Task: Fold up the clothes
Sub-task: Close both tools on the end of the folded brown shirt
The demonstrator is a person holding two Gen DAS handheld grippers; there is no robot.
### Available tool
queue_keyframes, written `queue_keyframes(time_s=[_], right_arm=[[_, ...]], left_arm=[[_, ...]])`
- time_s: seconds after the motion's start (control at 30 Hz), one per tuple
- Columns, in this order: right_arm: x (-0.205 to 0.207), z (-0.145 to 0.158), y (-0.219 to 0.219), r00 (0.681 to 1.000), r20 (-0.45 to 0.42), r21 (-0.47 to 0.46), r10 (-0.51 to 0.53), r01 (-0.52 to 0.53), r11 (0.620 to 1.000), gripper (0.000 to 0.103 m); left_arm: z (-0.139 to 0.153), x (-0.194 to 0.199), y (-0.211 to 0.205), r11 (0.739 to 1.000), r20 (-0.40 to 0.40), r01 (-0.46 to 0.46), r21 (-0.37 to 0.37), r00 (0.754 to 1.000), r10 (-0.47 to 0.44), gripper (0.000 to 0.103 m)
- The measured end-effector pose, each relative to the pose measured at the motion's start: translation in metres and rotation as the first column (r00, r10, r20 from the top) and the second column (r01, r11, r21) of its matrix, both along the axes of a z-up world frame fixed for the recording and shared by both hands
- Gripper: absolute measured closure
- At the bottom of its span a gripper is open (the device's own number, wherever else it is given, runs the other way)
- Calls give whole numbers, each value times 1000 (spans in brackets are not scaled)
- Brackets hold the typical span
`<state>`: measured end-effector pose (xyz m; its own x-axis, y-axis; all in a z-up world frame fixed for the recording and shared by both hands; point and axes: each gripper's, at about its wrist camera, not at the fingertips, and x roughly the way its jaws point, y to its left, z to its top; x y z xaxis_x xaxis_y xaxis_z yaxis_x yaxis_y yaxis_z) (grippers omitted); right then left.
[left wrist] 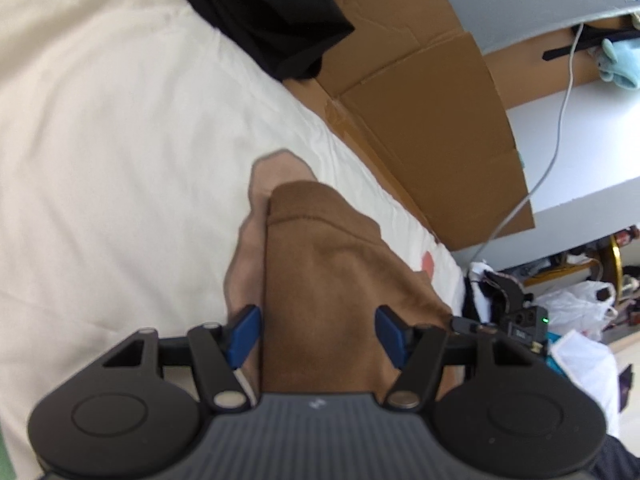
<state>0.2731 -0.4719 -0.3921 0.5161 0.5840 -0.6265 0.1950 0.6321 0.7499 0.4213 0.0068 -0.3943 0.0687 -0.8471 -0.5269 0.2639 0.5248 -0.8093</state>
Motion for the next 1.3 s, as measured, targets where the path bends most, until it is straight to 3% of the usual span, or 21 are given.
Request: queue_keyframes(time_s=[0.5,0.73,0.93,1.0,1.07,1.1,1.13,1.17,1.3], right_arm=[[18,-8,15,997,33,38,69,-70,997,28],[18,-10,16,997,48,41,67,-69,997,29],[16,-9,18,997,51,16,65,-66,998,32],[15,-7,20,996,55,-20,69,-68,997,39],[13,-7,20,996,55,-46,74,-72,996,55],[13,-7,20,996,53,-49,76,-74,996,57],[12,-8,19,996,51,-52,78,-76,996,59],[11,-8,18,996,49,-54,80,-78,995,59],[12,-4,25,993,47,-107,104,-98,989,59]], left_arm=[[-14,8,-20,995,-16,43,-89,999,-44,34],[-11,7,-36,995,8,71,-70,997,-71,34],[-10,6,-36,998,0,54,-27,999,-54,49],[-9,8,-39,999,-12,53,-11,999,-53,49],[-8,8,-42,998,-8,60,6,998,-60,49],[-6,7,-44,997,5,67,32,998,-67,51],[-4,6,-47,996,19,74,57,997,-75,62],[-2,4,-50,993,33,81,83,996,-84,69],[1,0,-53,989,69,77,125,994,-86,71]])
